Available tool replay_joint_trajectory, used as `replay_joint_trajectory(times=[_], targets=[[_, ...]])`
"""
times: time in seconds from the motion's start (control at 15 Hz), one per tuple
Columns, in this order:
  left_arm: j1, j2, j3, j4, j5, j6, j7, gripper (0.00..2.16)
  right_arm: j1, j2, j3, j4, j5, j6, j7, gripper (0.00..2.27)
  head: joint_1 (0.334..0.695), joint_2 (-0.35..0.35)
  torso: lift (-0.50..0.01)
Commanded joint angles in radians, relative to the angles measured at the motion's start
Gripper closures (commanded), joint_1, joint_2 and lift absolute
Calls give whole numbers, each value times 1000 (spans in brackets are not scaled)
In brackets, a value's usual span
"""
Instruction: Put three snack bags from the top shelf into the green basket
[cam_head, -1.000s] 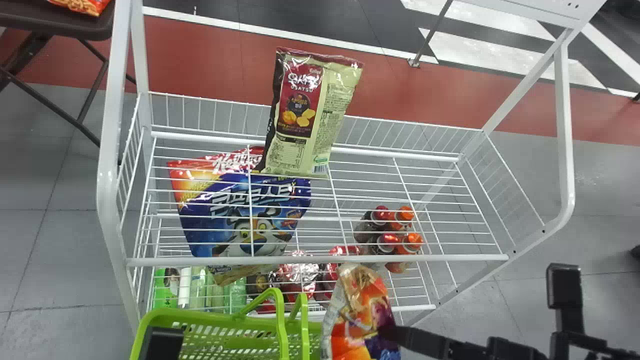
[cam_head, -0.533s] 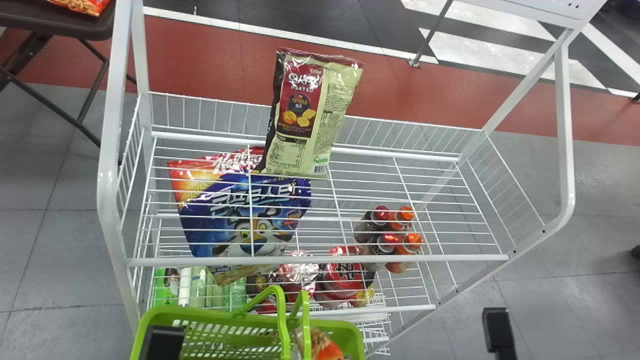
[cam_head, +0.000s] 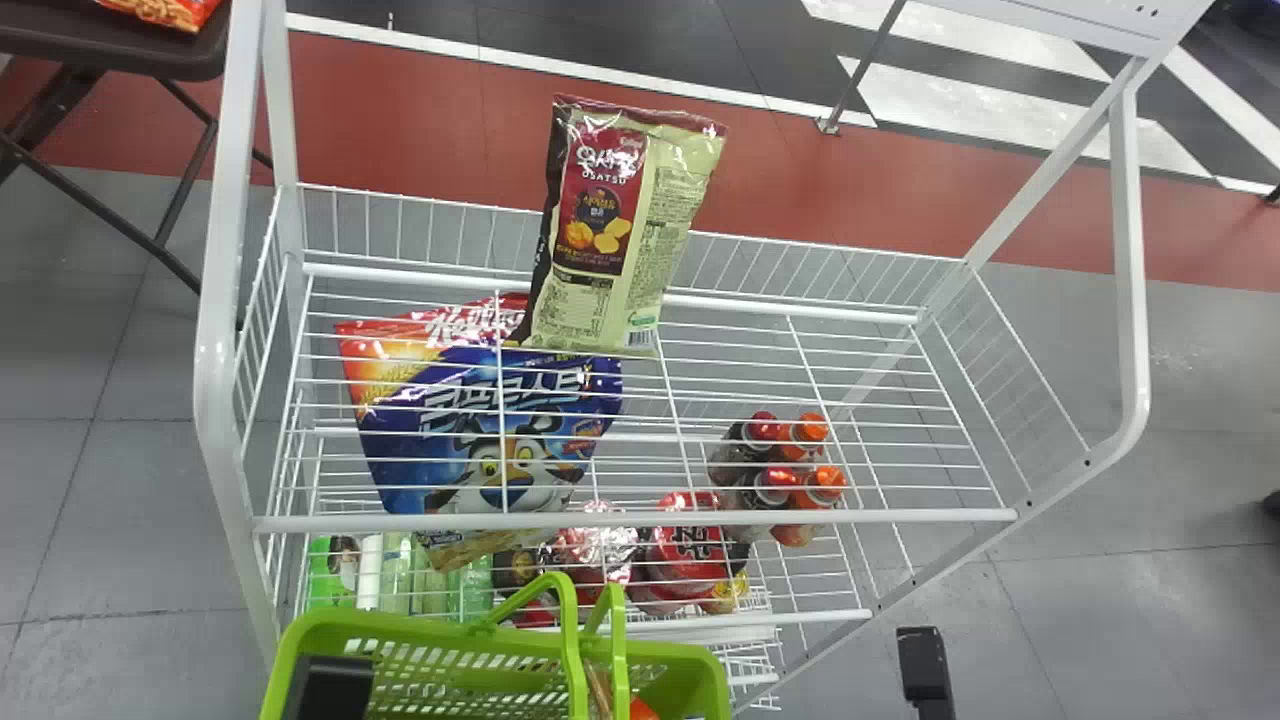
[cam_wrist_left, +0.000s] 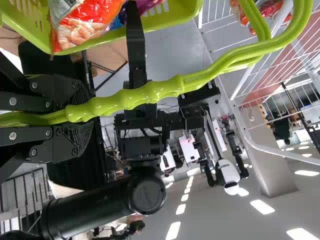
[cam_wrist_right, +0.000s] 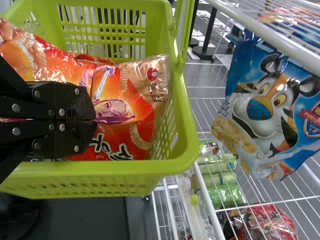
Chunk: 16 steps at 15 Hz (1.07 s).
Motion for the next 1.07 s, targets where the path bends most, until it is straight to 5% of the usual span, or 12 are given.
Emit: replay_joint_trajectory(times=[0.0, 0.07, 0.33, 0.6, 1.0], targets=[[0, -3, -5, -2, -5, 2, 8, 2142, 5, -11, 4, -31, 3, 16, 0, 188, 695, -350, -50], [1, -3, -5, -2, -5, 2, 8, 2142, 16, -11, -2, -60, 3, 19, -1, -2, 695, -350, -50], [0, -3, -3, -2, -5, 2, 9, 2142, 58, -6, -35, -241, 45, -17, 6, 56, 695, -350, -50], [0, -3, 1, 7, -5, -11, 11, 2142, 108, 18, -32, -326, 65, -404, 0, 63, 695, -350, -50], [-3, -3, 0, 41, -5, -32, 14, 2142, 211, 75, 140, -312, 230, -1051, -210, 63, 695, -350, -50]])
